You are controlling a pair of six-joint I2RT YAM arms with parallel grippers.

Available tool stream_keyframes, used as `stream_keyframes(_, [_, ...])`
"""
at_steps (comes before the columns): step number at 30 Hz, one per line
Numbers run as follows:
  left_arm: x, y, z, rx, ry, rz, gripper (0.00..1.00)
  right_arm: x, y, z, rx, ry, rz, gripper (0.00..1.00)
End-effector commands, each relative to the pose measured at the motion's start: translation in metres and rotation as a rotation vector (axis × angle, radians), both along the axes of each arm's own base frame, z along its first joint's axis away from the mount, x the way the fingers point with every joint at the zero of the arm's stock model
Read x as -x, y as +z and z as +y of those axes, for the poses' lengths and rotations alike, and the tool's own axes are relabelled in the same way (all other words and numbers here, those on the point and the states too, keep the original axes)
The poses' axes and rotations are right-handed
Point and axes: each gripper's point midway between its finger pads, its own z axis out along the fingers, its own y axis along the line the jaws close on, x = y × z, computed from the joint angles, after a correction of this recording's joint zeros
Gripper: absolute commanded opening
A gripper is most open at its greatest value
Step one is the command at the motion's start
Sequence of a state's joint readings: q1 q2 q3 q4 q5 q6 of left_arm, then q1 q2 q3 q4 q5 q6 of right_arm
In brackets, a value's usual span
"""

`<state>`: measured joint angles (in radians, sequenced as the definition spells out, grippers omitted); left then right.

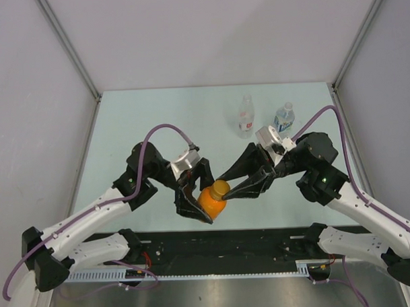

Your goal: Unscrew the bottle caps

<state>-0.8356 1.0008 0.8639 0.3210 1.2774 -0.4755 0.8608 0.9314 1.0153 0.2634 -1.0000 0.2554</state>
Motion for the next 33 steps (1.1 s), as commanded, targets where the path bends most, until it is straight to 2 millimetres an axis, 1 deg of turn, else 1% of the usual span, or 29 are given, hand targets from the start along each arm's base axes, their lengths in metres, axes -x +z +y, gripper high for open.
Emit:
stream_keyframes(1, [-0.004, 0.023, -0.002, 0.085, 0.019, -0.075, 0.0, 0.017, -0.019, -0.004, 0.072, 0.109, 0.014, 0.0])
stream_keyframes(3, [-0.006, 0.022, -0.003, 0.076, 0.03, -0.069, 0.0, 0.014, -0.02, -0.003, 0.074, 0.09, 0.019, 0.0])
stream_keyframes(7, [-0.01, 0.021, -0.005, 0.07, 0.061, -0.09, 0.0, 0.0, -0.021, 0.001, 0.079, 0.01, 0.049, 0.0])
stream_keyframes(8, [-0.011, 0.02, -0.005, 0.068, 0.067, -0.091, 0.0, -0.003, -0.021, 0.002, 0.082, -0.003, 0.056, 0.03])
stream_keyframes(9, [-0.012, 0.019, -0.005, 0.067, 0.072, -0.093, 0.0, -0.005, -0.022, 0.003, 0.085, -0.012, 0.062, 0.11])
stream_keyframes(11, [-0.013, 0.019, -0.006, 0.062, 0.08, -0.091, 0.0, -0.007, -0.022, 0.003, 0.088, -0.027, 0.068, 0.2])
stream_keyframes(13, [-0.014, 0.018, -0.006, 0.066, 0.088, -0.099, 0.0, -0.01, -0.022, 0.005, 0.092, -0.038, 0.075, 0.25])
stream_keyframes(15, [-0.014, 0.019, -0.006, 0.067, 0.098, -0.103, 0.0, -0.012, -0.022, 0.005, 0.095, -0.048, 0.081, 0.33])
stream_keyframes(16, [-0.015, 0.017, -0.006, 0.065, 0.103, -0.103, 0.0, -0.012, -0.022, 0.006, 0.096, -0.049, 0.083, 0.37])
stream_keyframes(17, [-0.016, 0.017, -0.007, 0.061, 0.11, -0.1, 0.0, -0.012, -0.021, 0.005, 0.094, -0.052, 0.082, 0.43])
stream_keyframes(19, [-0.017, 0.018, -0.007, 0.066, 0.119, -0.109, 0.0, -0.015, -0.021, 0.006, 0.097, -0.066, 0.087, 0.51])
stream_keyframes(20, [-0.017, 0.017, -0.006, 0.064, 0.12, -0.109, 0.0, -0.016, -0.02, 0.006, 0.095, -0.071, 0.085, 0.57])
stream_keyframes(21, [-0.019, 0.017, -0.007, 0.066, 0.131, -0.113, 0.0, -0.016, -0.02, 0.006, 0.098, -0.076, 0.088, 0.6])
stream_keyframes(23, [-0.02, 0.017, -0.007, 0.063, 0.139, -0.115, 0.0, -0.016, -0.018, 0.006, 0.094, -0.084, 0.089, 0.66])
stream_keyframes(26, [-0.021, 0.017, -0.007, 0.065, 0.149, -0.122, 0.0, -0.018, -0.018, 0.006, 0.098, -0.091, 0.09, 0.72])
stream_keyframes(30, [-0.024, 0.018, -0.008, 0.069, 0.175, -0.131, 0.0, -0.02, -0.016, 0.004, 0.097, -0.111, 0.092, 0.77])
stream_keyframes(33, [-0.031, 0.019, -0.01, 0.072, 0.224, -0.141, 0.0, -0.023, -0.015, 0.003, 0.099, -0.144, 0.094, 0.81])
